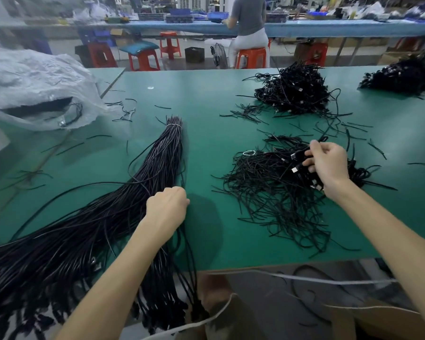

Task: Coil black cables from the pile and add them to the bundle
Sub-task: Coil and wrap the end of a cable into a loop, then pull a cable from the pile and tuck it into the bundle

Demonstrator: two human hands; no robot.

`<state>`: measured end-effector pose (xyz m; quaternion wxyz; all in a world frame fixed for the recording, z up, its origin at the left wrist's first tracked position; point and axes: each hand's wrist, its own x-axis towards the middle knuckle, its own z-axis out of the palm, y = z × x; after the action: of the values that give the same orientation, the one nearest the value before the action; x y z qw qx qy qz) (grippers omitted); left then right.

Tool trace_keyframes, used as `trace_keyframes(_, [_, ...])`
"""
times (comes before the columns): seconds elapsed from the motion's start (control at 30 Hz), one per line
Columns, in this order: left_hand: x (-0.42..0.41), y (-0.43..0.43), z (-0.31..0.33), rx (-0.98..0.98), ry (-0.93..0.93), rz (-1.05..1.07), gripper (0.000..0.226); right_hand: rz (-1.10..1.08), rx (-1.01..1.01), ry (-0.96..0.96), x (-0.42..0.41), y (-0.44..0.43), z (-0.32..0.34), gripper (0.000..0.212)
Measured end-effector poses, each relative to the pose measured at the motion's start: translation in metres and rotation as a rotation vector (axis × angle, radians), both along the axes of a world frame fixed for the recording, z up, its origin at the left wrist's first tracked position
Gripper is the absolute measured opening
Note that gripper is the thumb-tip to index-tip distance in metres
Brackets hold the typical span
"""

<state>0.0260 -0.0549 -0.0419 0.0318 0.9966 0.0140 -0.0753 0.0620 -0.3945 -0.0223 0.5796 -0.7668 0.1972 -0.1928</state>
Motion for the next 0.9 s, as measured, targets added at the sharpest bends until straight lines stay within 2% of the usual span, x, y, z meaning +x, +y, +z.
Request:
trace_keyframes(0.1, [0.001,0.0,0.001,-0.1,-0.004,0.003,0.034,0.022,-0.021,-0.04,-0.005,0.008,-0.006,0.05])
trace_keyframes(0.2, [-0.001,-0.003,0.004,-0.393,-0.055,-0.008,0.032,0.051,-0.022,-0.056,-0.008,0.018,-0.005,0.058])
trace_keyframes(0.3, [-0.005,-0.012,0.016,-0.791,-0.013,-0.112,0.031,0.074,-0.18,-0.084,-0.016,0.033,0.001,0.046])
trace_keyframes(0.37, [-0.01,-0.022,0.024,-0.934,0.009,-0.198,0.027,0.213,-0.284,-0.04,-0.025,0.052,0.003,0.037])
trace_keyframes(0.4, [-0.012,-0.027,0.027,-0.992,0.012,-0.225,0.026,0.324,-0.255,0.008,-0.03,0.065,0.002,0.04])
trace_keyframes(0.47, [-0.014,-0.035,0.027,-1.061,0.018,-0.267,0.025,0.572,-0.049,0.157,-0.043,0.096,0.001,0.051])
trace_keyframes(0.57, [-0.014,-0.039,0.023,-1.005,0.041,-0.322,0.024,0.768,0.146,0.249,-0.055,0.132,-0.006,0.055])
trace_keyframes(0.73, [-0.023,-0.023,0.01,-1.026,0.139,-0.324,0.03,0.637,0.182,0.225,-0.057,0.141,-0.003,0.025])
trace_keyframes(0.83, [-0.035,-0.019,0.0,-1.228,0.335,-0.275,0.034,0.657,0.368,0.243,-0.064,0.142,0.001,0.019])
trace_keyframes(0.9, [-0.042,-0.011,-0.005,-1.438,0.502,-0.288,0.036,0.662,0.63,0.224,-0.073,0.138,0.0,0.02])
